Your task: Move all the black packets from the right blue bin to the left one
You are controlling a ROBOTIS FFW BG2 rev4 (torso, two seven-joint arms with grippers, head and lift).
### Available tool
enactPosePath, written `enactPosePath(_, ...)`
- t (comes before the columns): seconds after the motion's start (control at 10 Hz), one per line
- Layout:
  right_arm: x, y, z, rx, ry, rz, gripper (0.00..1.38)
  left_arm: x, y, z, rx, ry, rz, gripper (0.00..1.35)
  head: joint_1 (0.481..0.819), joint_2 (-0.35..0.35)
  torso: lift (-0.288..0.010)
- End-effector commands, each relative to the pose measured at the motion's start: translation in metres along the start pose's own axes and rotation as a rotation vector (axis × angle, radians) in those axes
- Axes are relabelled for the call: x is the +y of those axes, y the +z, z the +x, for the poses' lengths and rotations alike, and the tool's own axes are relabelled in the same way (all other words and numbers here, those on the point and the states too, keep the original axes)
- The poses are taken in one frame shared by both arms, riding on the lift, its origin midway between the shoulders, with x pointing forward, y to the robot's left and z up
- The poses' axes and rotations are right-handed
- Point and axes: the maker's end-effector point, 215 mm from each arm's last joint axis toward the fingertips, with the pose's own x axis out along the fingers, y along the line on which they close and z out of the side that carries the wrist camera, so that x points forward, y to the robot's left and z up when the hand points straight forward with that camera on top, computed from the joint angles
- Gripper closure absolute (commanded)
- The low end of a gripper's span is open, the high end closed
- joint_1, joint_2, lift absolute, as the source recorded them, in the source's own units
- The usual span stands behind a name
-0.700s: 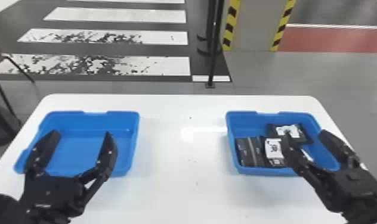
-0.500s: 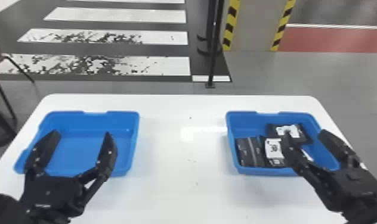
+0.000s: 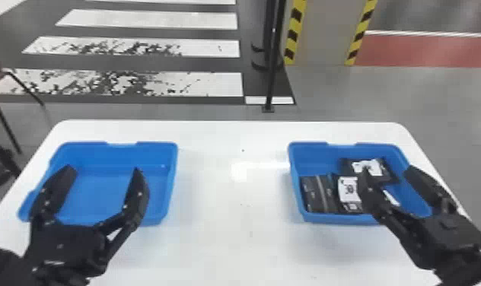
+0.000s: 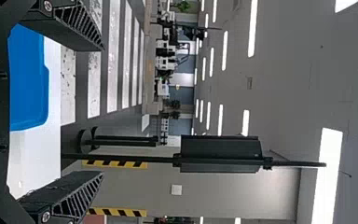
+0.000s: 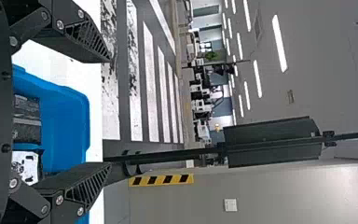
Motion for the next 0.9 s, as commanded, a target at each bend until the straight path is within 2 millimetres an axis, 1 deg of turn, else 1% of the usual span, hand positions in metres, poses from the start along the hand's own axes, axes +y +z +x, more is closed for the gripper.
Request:
enactPosePath(0.0, -0.003, -0.004, 0.004, 0.012, -0.003, 0.001, 0.25, 0.0, 0.001, 0.0, -0.003, 0.001, -0.002, 0.09, 0.695, -0.041, -0.14)
enactPosePath(0.1, -0.008, -0.003, 0.015, 0.004, -0.004, -0.004, 0.25, 0.0, 0.002, 0.0, -0.006, 0.001, -0.002, 0.09, 0.695, -0.04, -0.14)
enactPosePath(0.2, -0.012, -0.011, 0.027, 0.039, 0.003, -0.005, 0.25, -0.001, 0.002, 0.0, -0.008, -0.002, -0.002, 0.09, 0.695, -0.043, -0.14)
enactPosePath(0.3, -0.016, -0.031, 0.044, 0.113, 0.02, 0.014, 0.25, -0.001, 0.0, 0.0, -0.001, -0.003, -0.004, 0.09, 0.695, -0.045, -0.14)
enactPosePath(0.4, -0.028, -0.054, 0.056, 0.201, 0.015, 0.022, 0.25, -0.002, 0.001, 0.0, -0.003, -0.004, -0.006, 0.09, 0.695, -0.044, -0.14)
enactPosePath(0.5, -0.041, -0.071, 0.064, 0.272, 0.002, 0.027, 0.25, -0.003, 0.001, 0.0, -0.003, -0.005, -0.007, 0.09, 0.695, -0.044, -0.14)
enactPosePath(0.6, -0.049, -0.084, 0.071, 0.324, 0.002, 0.029, 0.25, -0.002, 0.003, 0.001, -0.01, -0.004, -0.007, 0.09, 0.695, -0.056, -0.14)
enactPosePath(0.8, -0.058, -0.115, 0.074, 0.437, -0.001, 0.054, 0.25, -0.002, 0.005, 0.001, -0.015, -0.004, -0.005, 0.09, 0.695, -0.068, -0.14)
